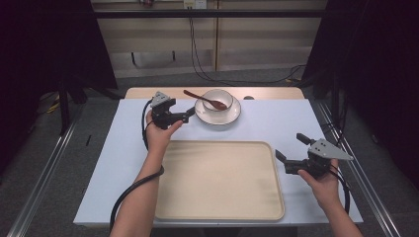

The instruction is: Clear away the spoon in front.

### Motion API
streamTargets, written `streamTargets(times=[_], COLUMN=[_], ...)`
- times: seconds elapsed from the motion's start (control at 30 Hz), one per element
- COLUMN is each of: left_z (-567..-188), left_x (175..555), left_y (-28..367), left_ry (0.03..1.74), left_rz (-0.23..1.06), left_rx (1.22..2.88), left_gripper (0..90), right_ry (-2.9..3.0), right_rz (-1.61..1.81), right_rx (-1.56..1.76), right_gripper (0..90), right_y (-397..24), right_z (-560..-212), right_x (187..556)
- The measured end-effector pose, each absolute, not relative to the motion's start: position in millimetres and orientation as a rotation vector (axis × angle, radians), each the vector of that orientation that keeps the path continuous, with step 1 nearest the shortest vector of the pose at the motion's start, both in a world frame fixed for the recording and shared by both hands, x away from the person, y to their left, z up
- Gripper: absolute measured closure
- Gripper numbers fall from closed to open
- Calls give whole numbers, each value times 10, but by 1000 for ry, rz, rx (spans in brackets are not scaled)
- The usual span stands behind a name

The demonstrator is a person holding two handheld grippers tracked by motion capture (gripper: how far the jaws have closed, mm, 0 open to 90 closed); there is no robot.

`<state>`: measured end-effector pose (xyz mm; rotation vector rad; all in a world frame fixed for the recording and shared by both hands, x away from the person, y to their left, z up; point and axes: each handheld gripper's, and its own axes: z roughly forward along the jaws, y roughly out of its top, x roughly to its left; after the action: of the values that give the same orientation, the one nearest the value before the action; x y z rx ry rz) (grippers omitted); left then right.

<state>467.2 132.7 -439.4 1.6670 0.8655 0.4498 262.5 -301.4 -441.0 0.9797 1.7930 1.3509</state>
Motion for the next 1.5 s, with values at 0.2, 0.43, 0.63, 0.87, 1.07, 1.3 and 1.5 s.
streamTargets(times=[0.2, 0.43, 0.63, 0.87, 1.07, 1.3, 1.5], left_z=[-4426, -4469, -4479, -4510, -4527, -4541, -4558], left_x=[4779, 4874, 4946, 5018, 5067, 5109, 5140], left_y=[1279, 1240, 1215, 1174, 1136, 1131, 1121], left_ry=[898, 927, 941, 989, 995, 1002, 1001], left_rz=[449, 447, 460, 449, 445, 429, 427], left_rx=[1658, 1655, 1670, 1670, 1664, 1656, 1638], left_gripper=[66, 80, 112, 161, 235, 331, 394], right_ry=[1805, 1812, 1816, 1809, 1816, 1810, 1810], right_rz=[1347, 1354, 1360, 1362, 1365, 1367, 1370], right_rx=[973, 968, 964, 961, 960, 955, 951], right_gripper=[42, 40, 40, 42, 41, 41, 42], right_y=[-2998, -3002, -3000, -2999, -3002, -3002, -3002], right_z=[-4416, -4421, -4421, -4417, -4415, -4411, -4410], right_x=[2616, 2619, 2618, 2616, 2613, 2611, 2609])
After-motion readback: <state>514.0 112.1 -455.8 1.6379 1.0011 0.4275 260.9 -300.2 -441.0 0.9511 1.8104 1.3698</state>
